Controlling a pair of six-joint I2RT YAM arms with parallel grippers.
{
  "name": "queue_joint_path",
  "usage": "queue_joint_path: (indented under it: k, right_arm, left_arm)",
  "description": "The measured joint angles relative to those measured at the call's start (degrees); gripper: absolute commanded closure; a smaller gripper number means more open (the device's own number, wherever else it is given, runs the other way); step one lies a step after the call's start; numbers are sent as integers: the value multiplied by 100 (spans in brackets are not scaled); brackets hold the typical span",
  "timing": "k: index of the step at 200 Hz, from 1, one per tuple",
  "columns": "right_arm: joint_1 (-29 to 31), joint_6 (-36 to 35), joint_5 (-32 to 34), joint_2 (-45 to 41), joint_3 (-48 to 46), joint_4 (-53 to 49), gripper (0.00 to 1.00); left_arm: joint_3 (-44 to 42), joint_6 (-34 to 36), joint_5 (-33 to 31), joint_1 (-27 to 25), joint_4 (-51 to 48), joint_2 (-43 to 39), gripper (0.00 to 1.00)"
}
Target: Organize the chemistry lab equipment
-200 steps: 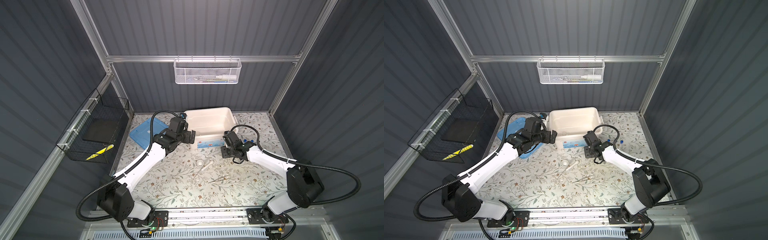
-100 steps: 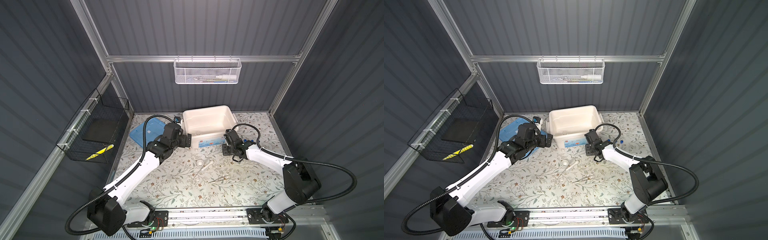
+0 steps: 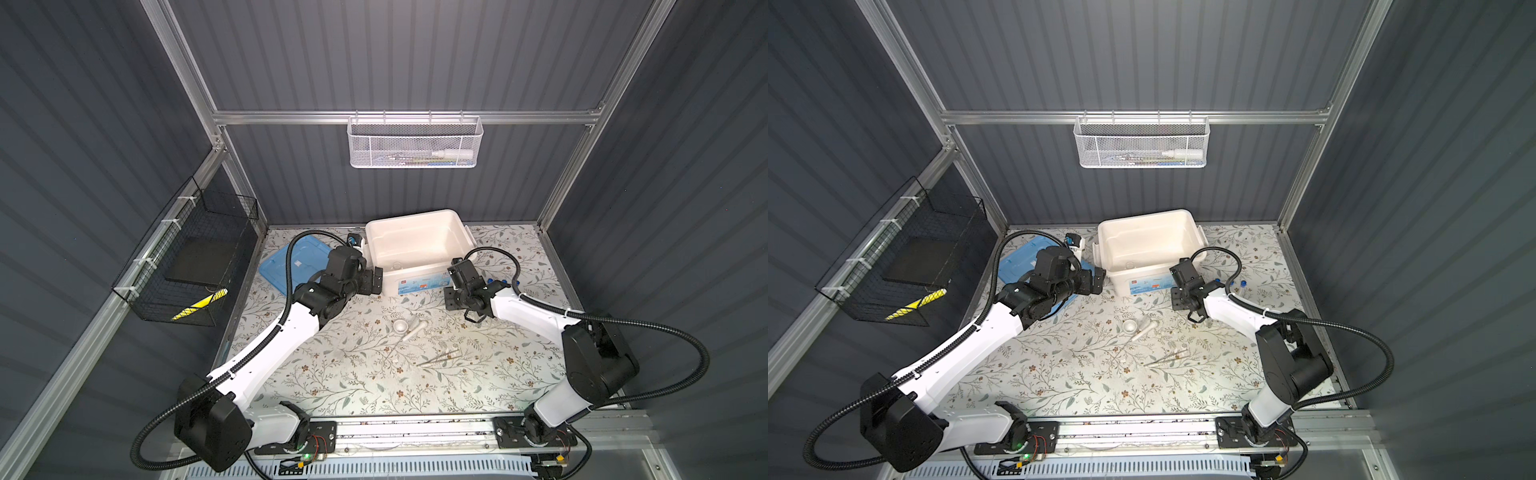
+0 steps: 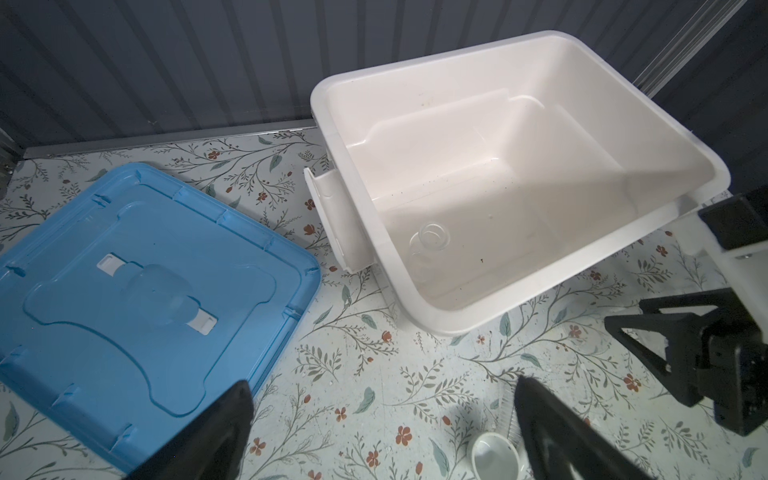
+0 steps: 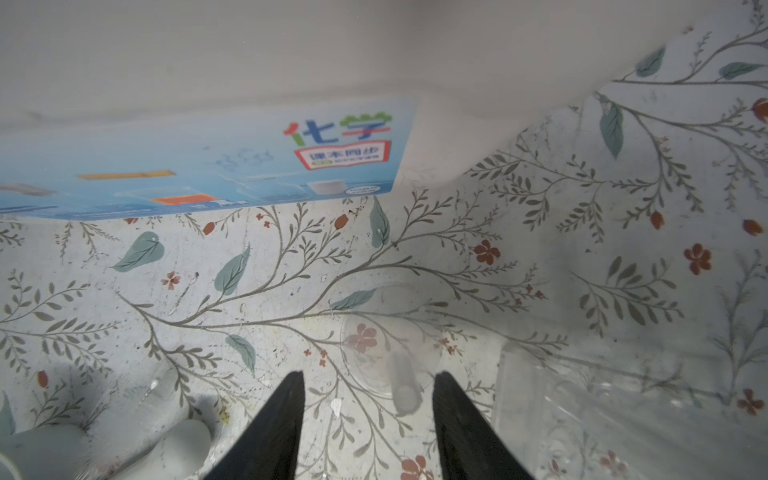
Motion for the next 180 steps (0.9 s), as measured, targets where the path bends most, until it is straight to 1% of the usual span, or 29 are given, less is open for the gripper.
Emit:
queue_joint_path:
  k: [63,113,134,180]
  right_arm:
    - [-20,0,-42,111,0,7,56]
    - [-20,-2,-72,177,0,15,71]
    - [-20,4,-109,214,0,17,72]
    - [-20,4,-184,219,0,26,79]
  left_arm:
    - [-74,-4,2,0,4,7,0]
    - [-74,-44,4,0,4,17,0]
    - [-74,-44,4,0,2,17,0]
    - [-85,-44,4,2,2,20,0]
